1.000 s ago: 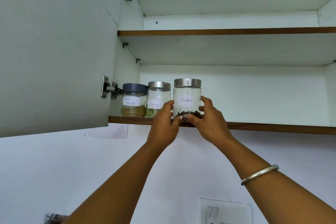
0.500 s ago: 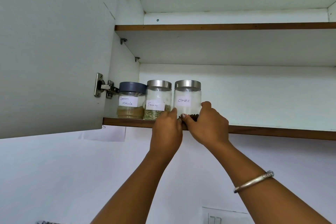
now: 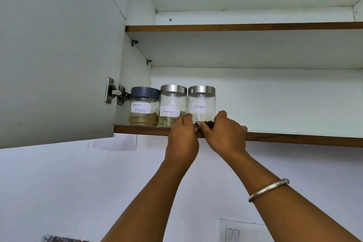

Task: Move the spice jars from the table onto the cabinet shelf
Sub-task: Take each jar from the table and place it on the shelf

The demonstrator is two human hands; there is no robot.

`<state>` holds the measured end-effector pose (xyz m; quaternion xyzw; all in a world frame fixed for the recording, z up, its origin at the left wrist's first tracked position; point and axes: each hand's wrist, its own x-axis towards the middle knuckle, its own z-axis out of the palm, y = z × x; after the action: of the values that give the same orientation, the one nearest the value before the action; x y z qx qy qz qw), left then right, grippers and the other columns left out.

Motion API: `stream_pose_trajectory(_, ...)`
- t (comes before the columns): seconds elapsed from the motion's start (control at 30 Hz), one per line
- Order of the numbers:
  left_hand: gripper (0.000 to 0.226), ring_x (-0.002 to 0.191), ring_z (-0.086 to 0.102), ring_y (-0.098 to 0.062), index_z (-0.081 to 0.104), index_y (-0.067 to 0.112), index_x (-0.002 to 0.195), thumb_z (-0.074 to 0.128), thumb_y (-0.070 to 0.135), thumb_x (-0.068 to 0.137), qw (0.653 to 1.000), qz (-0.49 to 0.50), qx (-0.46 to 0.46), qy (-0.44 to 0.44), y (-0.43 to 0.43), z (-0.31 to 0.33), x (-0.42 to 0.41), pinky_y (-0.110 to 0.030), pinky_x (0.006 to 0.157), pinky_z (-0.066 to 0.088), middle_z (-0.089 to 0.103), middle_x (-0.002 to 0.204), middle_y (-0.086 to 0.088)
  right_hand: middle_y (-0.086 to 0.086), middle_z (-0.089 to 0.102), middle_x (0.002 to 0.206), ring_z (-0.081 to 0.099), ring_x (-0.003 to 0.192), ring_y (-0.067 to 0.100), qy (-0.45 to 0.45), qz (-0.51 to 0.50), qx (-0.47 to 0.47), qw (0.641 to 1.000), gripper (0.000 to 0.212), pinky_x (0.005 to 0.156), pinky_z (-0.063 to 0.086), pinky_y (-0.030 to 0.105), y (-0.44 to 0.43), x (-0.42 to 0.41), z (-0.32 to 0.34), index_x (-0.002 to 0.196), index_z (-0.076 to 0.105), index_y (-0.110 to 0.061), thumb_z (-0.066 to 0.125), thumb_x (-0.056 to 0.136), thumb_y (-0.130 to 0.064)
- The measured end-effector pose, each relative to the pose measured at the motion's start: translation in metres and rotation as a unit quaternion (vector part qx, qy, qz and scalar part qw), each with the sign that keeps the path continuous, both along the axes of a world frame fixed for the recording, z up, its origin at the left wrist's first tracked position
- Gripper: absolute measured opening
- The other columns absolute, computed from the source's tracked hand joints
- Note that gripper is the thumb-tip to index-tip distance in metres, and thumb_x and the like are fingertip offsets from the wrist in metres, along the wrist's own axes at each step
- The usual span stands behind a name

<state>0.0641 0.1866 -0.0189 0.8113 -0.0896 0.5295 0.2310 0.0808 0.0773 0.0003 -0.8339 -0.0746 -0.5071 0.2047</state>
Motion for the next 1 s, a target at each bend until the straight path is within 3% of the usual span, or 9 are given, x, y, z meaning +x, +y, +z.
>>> stream_pose_trajectory(0.23, 0.063, 0.114, 0.05, -0.025, 0.029, 0.012, 0.141, 0.059, 0.005, 0.087, 0.998, -0.043, 0.006, 0.054, 0.004, -0.001, -0.008, -0.026, 0.088, 0.042, 0.041, 0.132, -0.011, 0.005, 0.062, 0.101, 0.06, 0.095, 0.026, 0.025, 0.054, 0.009, 0.998, 0.061, 0.088, 0.039, 0.037, -0.004, -0.011, -0.007, 0.113, 0.046, -0.009, 0.06, 0.079, -0.058)
stream_pose_trajectory(0.3, 0.069, 0.118, 0.048, -0.025, 0.026, 0.012, 0.143, 0.061, 0.004, 0.084, 0.995, -0.062, 0.018, 0.069, 0.004, -0.002, -0.014, -0.025, 0.089, 0.041, 0.037, 0.136, -0.01, 0.009, 0.057, 0.119, 0.053, 0.112, 0.029, 0.027, 0.062, -0.029, 0.997, 0.064, 0.101, 0.033, 0.038, -0.005, -0.018, -0.016, 0.123, 0.044, -0.008, 0.06, 0.082, -0.054)
stream_pose_trajectory(0.4, 0.08, 0.13, 0.038, -0.027, 0.017, 0.011, 0.146, 0.063, 0.006, 0.081, 0.991, -0.063, 0.076, 0.092, 0.001, -0.01, -0.026, -0.027, 0.097, 0.038, 0.025, 0.146, -0.011, 0.012, 0.016, 0.156, 0.01, 0.145, 0.027, 0.062, 0.05, -0.101, 0.992, 0.074, 0.116, 0.006, 0.04, -0.012, -0.03, -0.035, 0.146, 0.019, -0.011, 0.047, 0.09, -0.05)
stream_pose_trajectory(0.5, 0.086, 0.145, 0.006, -0.029, 0.004, 0.014, 0.149, 0.059, 0.009, 0.083, 0.983, -0.058, 0.129, 0.115, -0.008, -0.029, -0.037, -0.035, 0.111, 0.028, 0.004, 0.156, -0.01, 0.007, -0.009, 0.158, -0.011, 0.145, 0.024, 0.096, 0.042, -0.143, 0.984, 0.077, 0.116, 0.004, 0.043, -0.024, -0.044, -0.056, 0.15, 0.002, -0.018, 0.042, 0.093, -0.048)
stream_pose_trajectory(0.73, 0.081, 0.146, 0.006, -0.025, 0.004, 0.021, 0.15, 0.053, 0.007, 0.087, 0.955, -0.176, 0.168, 0.17, -0.051, -0.092, -0.06, -0.034, 0.111, 0.028, -0.005, 0.158, -0.005, 0.01, -0.014, 0.157, -0.009, 0.145, 0.029, 0.208, 0.006, -0.176, 0.962, 0.076, 0.117, 0.013, 0.046, -0.072, -0.09, -0.102, 0.15, -0.002, -0.02, 0.044, 0.094, -0.044)
stream_pose_trajectory(1.0, 0.085, 0.145, 0.013, -0.025, -0.001, 0.027, 0.149, 0.057, 0.018, 0.087, 0.89, -0.291, 0.234, 0.263, -0.149, -0.175, -0.095, -0.033, 0.108, 0.032, -0.009, 0.158, 0.0, 0.009, -0.011, 0.158, -0.004, 0.145, 0.03, 0.343, -0.057, -0.096, 0.933, 0.077, 0.117, 0.015, 0.044, -0.172, -0.162, -0.192, 0.151, -0.002, -0.022, 0.044, 0.094, -0.046)
